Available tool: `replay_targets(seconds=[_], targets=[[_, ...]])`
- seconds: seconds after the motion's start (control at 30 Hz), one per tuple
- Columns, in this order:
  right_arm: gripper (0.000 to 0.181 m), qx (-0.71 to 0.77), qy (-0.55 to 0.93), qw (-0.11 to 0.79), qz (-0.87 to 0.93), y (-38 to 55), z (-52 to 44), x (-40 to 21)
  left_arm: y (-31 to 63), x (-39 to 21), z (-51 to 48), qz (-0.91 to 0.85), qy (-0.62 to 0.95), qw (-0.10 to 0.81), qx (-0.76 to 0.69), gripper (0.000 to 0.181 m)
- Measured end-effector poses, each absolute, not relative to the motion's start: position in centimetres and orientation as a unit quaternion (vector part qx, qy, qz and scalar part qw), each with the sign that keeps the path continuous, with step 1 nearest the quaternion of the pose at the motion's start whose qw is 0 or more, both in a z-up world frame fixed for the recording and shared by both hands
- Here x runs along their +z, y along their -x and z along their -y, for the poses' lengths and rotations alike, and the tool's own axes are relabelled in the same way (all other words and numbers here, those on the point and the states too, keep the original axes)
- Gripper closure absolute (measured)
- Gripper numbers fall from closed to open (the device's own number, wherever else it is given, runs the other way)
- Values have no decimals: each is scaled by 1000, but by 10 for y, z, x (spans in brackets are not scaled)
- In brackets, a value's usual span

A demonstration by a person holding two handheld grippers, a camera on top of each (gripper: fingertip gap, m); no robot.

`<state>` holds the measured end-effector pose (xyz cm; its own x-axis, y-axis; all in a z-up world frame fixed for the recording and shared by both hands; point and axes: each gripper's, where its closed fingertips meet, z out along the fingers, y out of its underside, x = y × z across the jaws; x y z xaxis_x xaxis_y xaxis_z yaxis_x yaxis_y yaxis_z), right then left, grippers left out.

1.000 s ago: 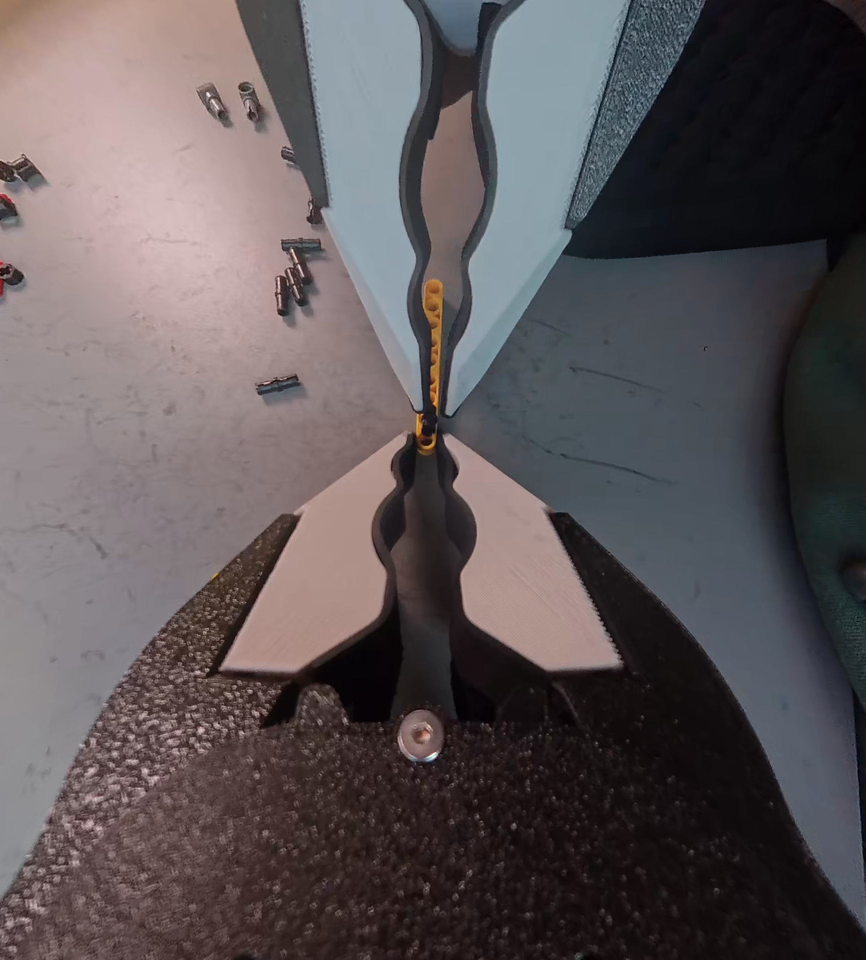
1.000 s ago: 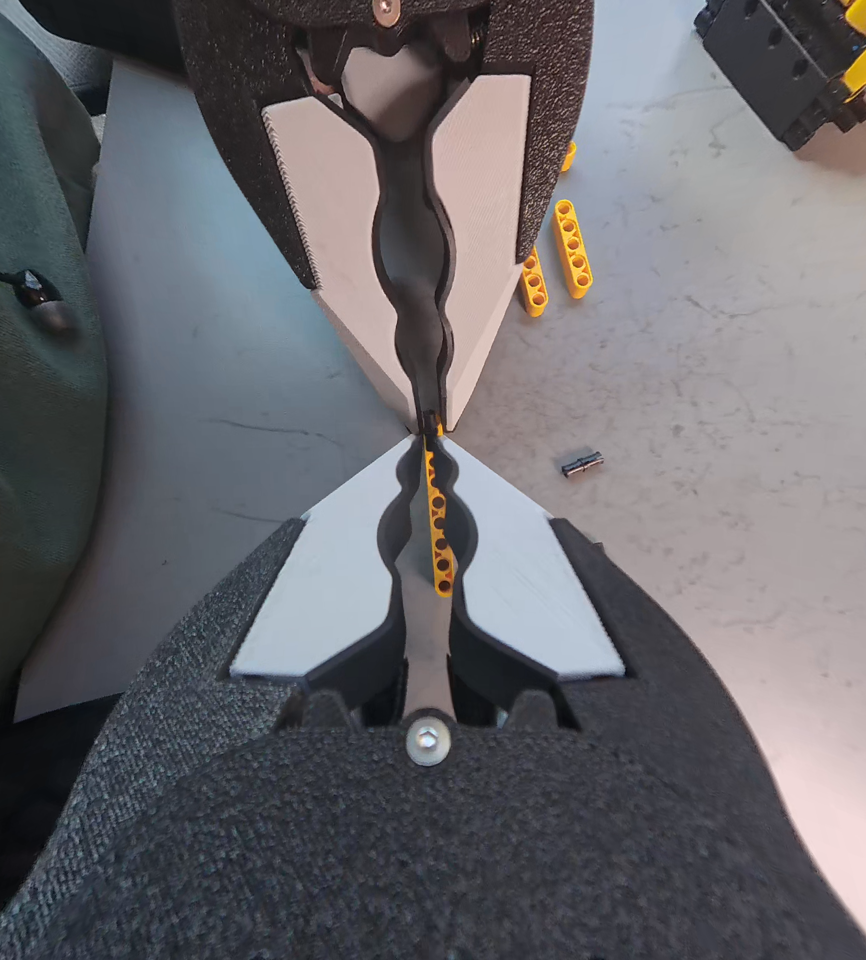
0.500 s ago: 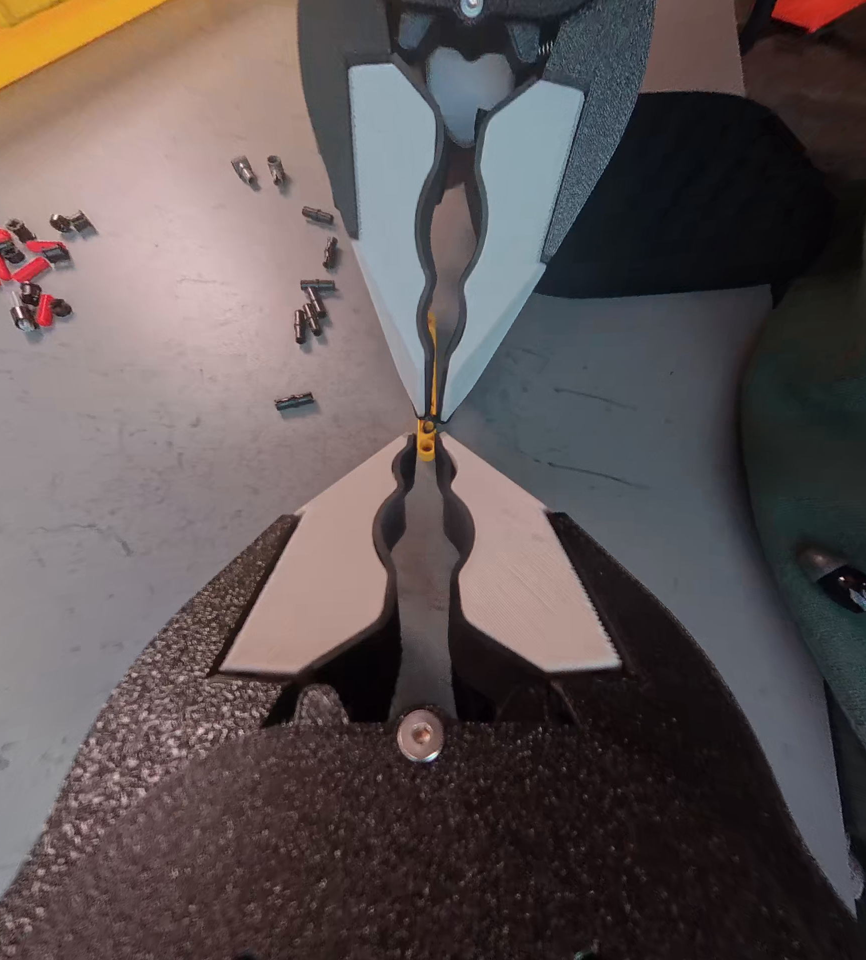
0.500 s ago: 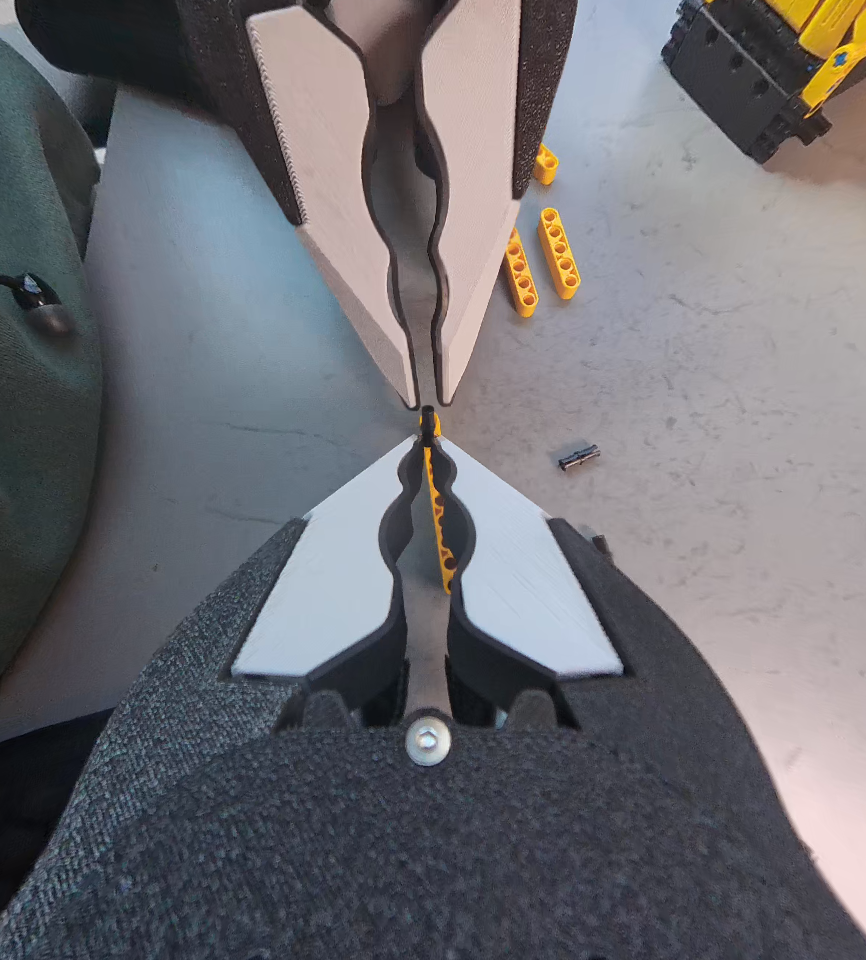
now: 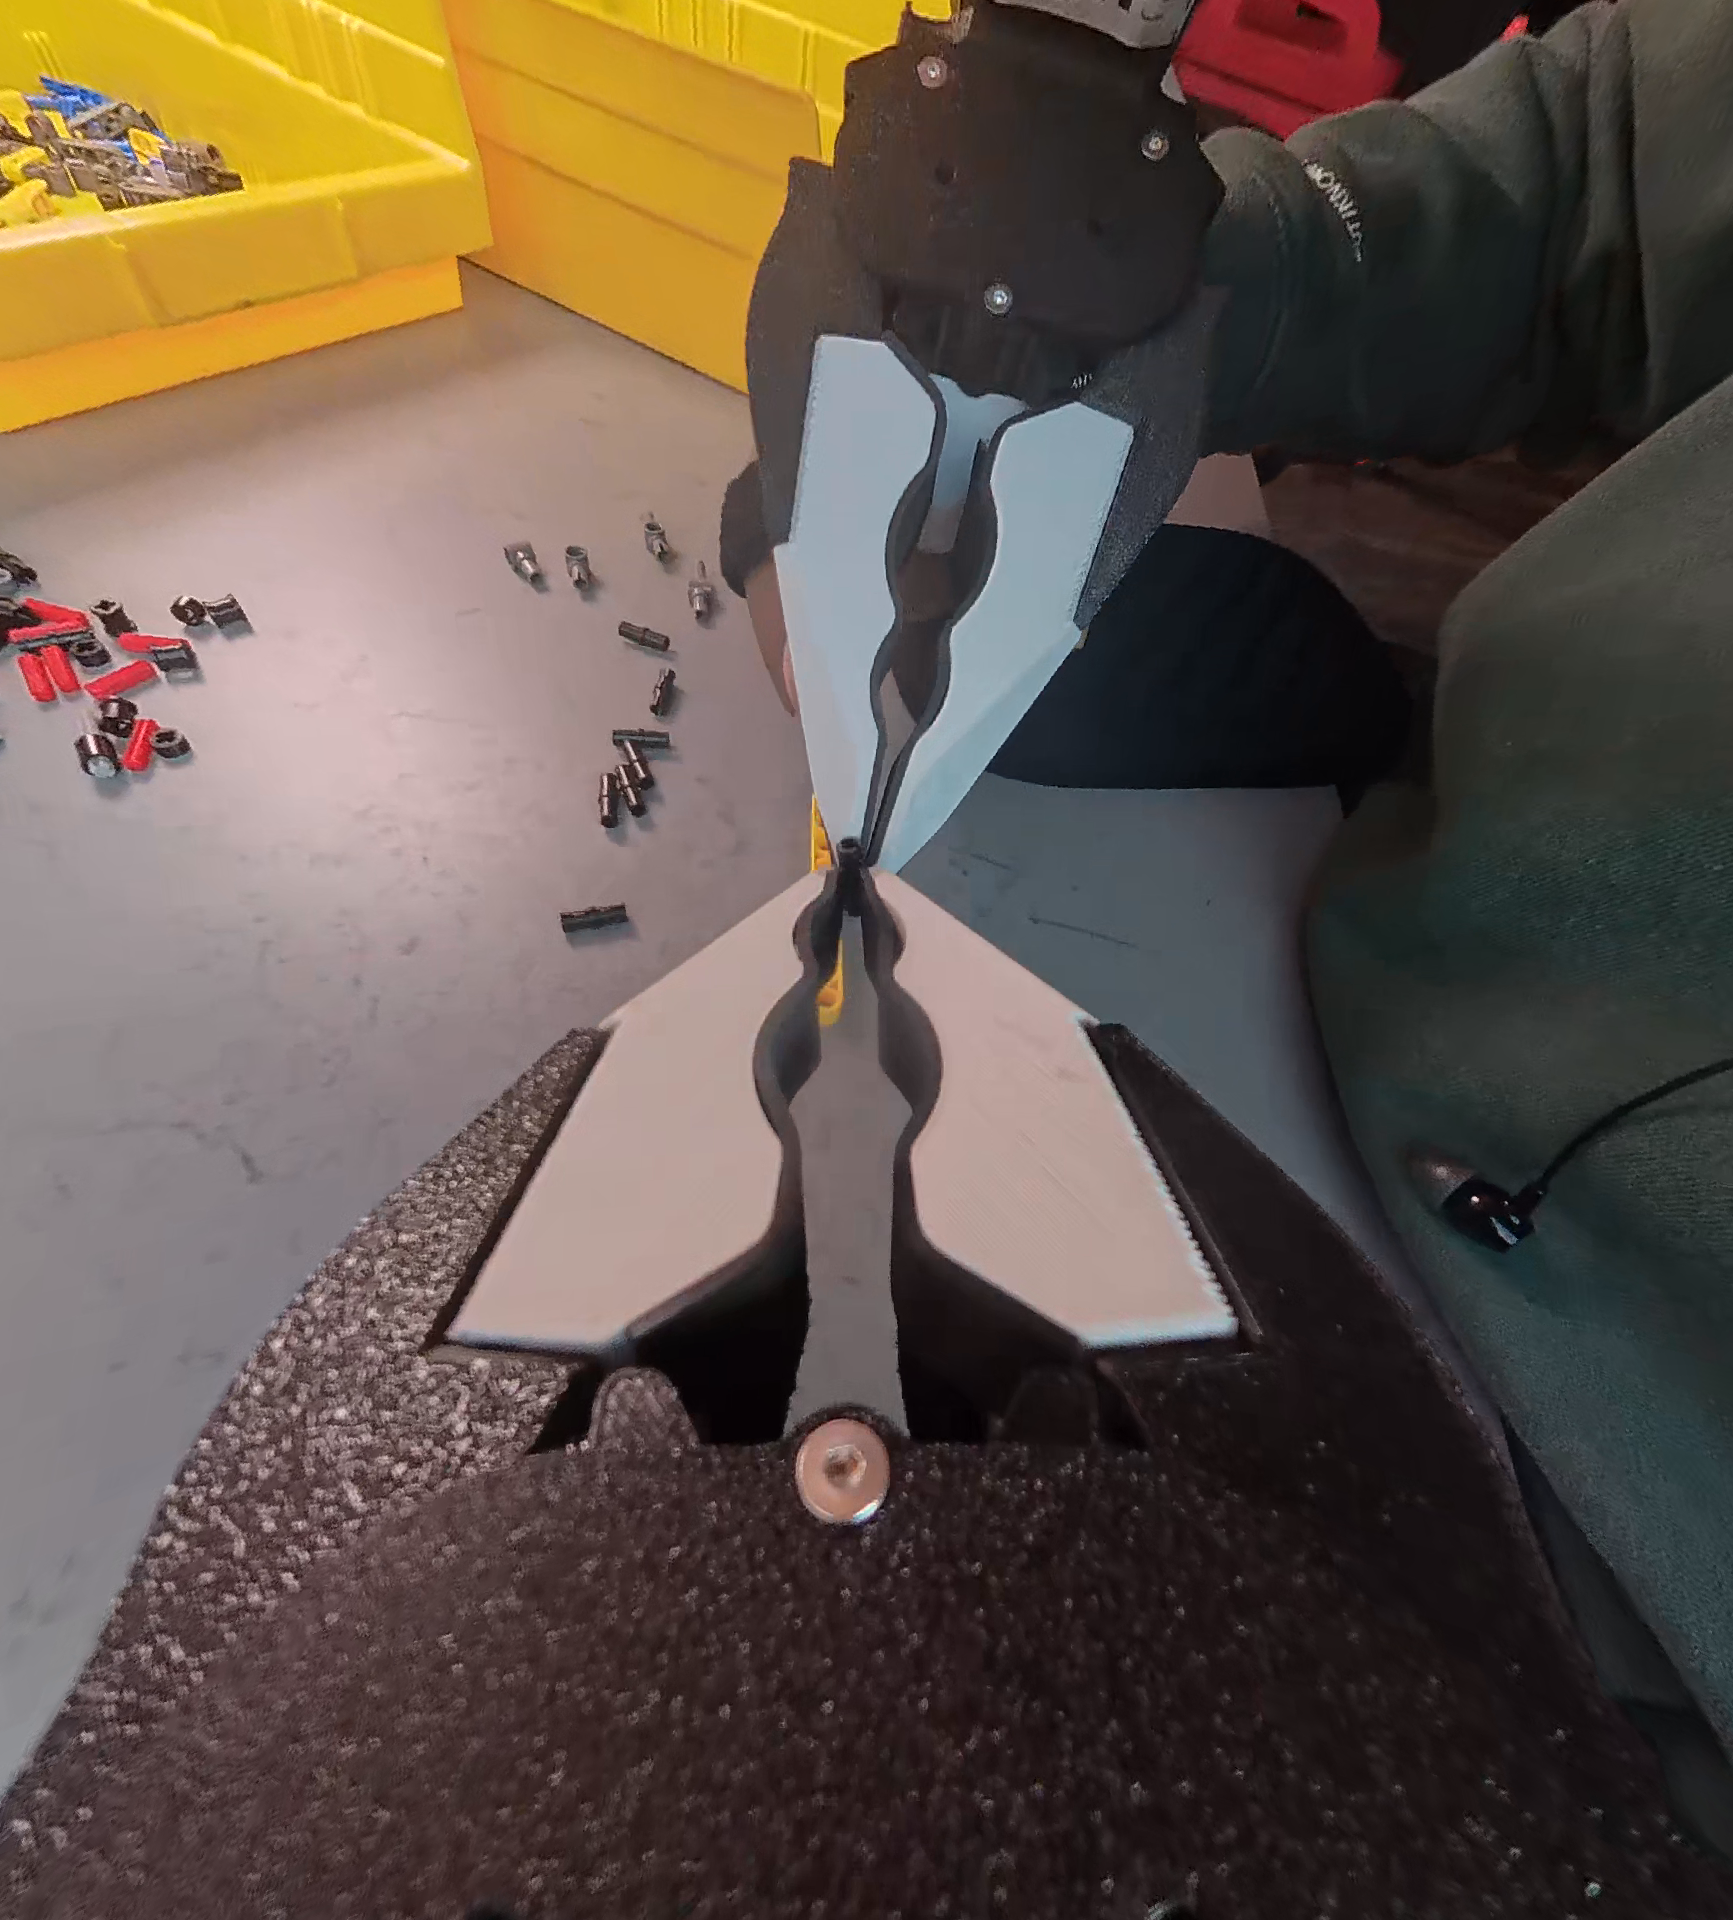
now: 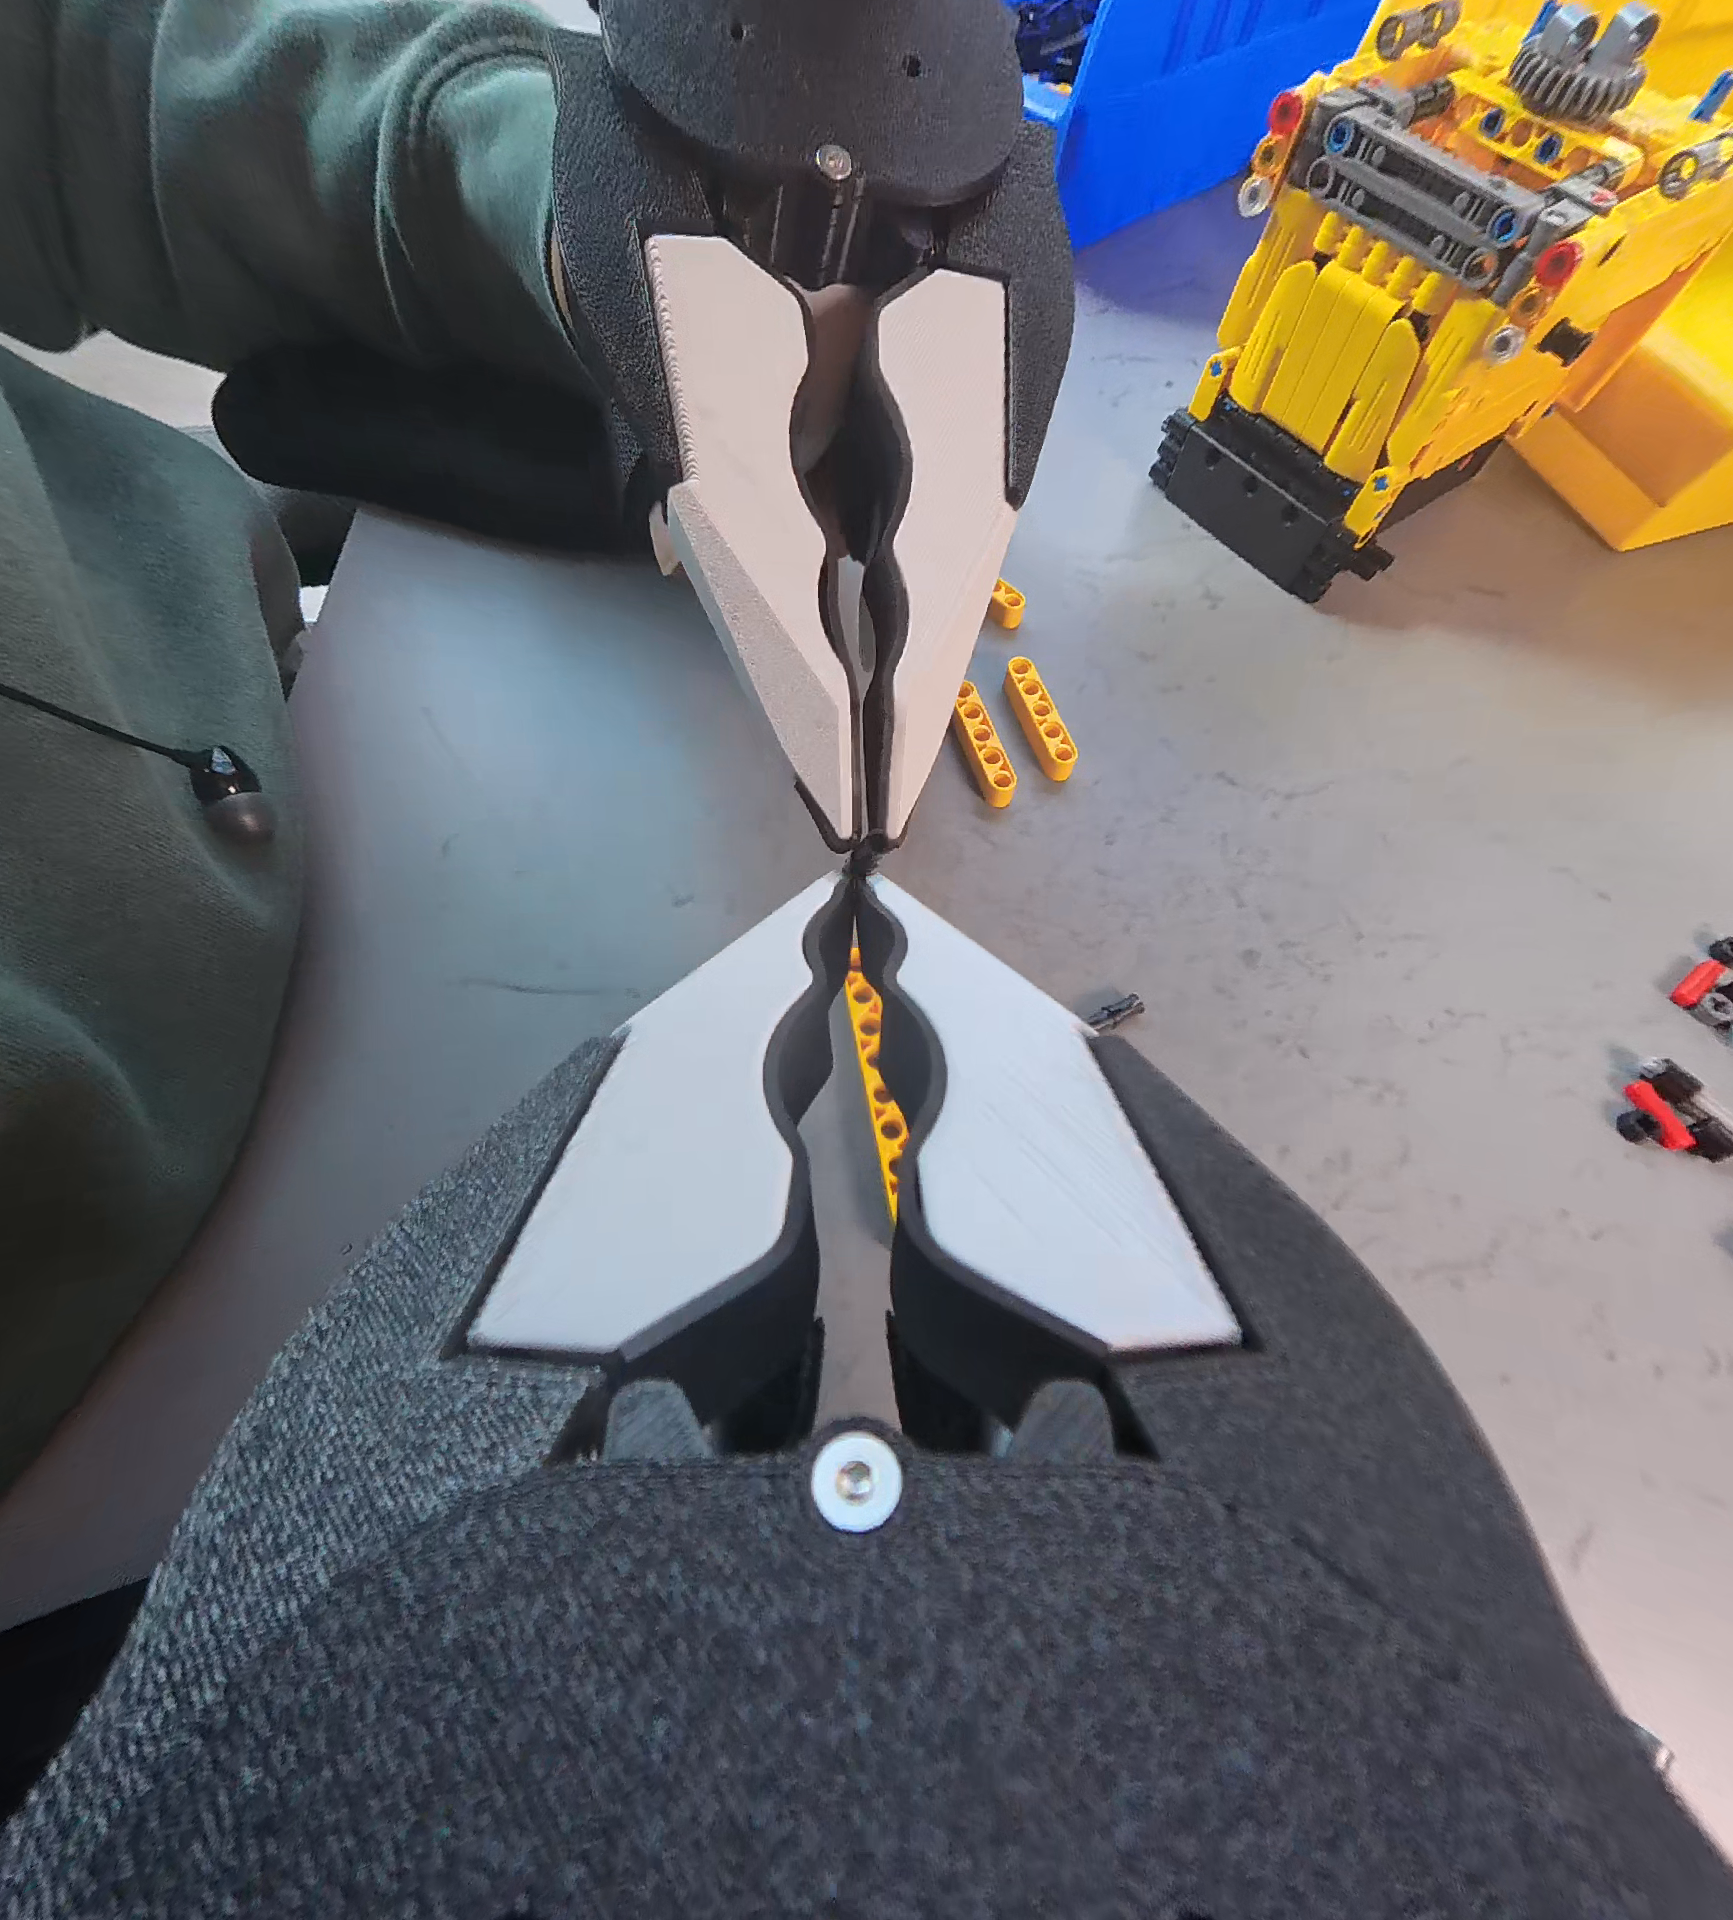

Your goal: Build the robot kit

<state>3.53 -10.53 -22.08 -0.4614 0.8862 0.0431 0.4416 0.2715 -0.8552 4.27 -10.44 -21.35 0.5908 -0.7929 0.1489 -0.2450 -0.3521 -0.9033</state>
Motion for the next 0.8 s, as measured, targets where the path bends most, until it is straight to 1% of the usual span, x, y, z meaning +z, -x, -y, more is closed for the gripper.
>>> replay_targets(seconds=[0.4, 0.47, 0.6, 0.8], targets=[[181, 435, 432, 308, 728, -34, 108, -204, -43, -200, 107, -321, 746, 470, -346, 177], [181, 432, 433, 306, 729, -34, 108, -205, -43, -201, 108, -334, 745, 475, -328, 178], [173, 435, 442, 288, 730, -38, 106, -204, -42, -205, 107, -362, 747, 484, -277, 178], [173, 389, 404, 280, 779, -42, 110, -206, -47, -212, 111, -384, 748, 470, -269, 178]])
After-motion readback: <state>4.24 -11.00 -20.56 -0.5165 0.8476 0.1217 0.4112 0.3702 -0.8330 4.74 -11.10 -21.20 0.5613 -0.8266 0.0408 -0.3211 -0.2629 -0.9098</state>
